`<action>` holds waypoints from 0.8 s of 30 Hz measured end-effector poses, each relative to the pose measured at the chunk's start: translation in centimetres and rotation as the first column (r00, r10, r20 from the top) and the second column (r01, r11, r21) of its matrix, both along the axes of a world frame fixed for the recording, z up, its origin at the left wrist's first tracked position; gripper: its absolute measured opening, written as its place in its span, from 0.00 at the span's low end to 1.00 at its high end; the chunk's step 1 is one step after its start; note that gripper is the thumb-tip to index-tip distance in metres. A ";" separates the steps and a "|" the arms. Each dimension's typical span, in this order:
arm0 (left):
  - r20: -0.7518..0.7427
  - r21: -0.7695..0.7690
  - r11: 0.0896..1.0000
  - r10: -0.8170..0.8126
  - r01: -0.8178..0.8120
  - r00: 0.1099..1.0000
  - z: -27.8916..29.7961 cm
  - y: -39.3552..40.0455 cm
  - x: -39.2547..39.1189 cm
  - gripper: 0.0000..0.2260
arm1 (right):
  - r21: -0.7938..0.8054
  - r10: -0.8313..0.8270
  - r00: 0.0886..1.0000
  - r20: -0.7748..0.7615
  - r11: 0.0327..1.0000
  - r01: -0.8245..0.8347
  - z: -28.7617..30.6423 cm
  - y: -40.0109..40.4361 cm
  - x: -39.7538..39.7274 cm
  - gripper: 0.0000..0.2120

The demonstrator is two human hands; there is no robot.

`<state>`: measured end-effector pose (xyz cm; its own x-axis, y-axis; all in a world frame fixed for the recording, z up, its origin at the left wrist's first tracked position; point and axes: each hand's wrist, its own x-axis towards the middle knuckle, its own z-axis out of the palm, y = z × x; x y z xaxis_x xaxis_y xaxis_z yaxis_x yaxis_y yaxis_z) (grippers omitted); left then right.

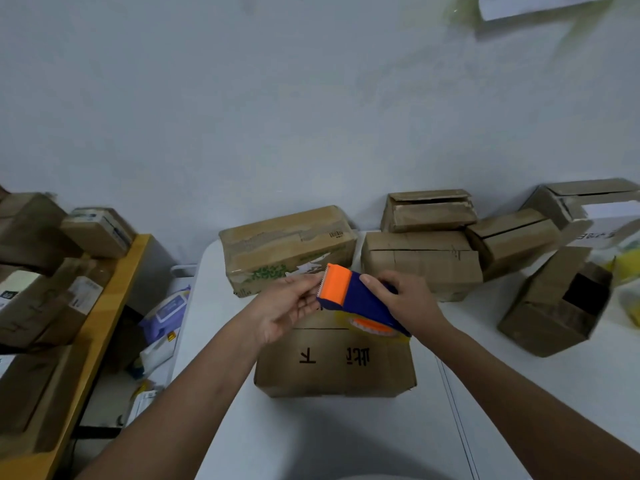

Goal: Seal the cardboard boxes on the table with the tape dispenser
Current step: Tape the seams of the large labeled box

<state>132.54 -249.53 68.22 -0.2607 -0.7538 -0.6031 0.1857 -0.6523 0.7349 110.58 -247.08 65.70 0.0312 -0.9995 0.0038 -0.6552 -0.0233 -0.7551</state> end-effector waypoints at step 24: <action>0.354 -0.282 0.960 0.107 -0.004 0.929 -3.1 1.1 3.4 0.07 | 0.116 0.332 0.888 -0.319 0.943 -0.311 1.8 -2.3 0.6 0.29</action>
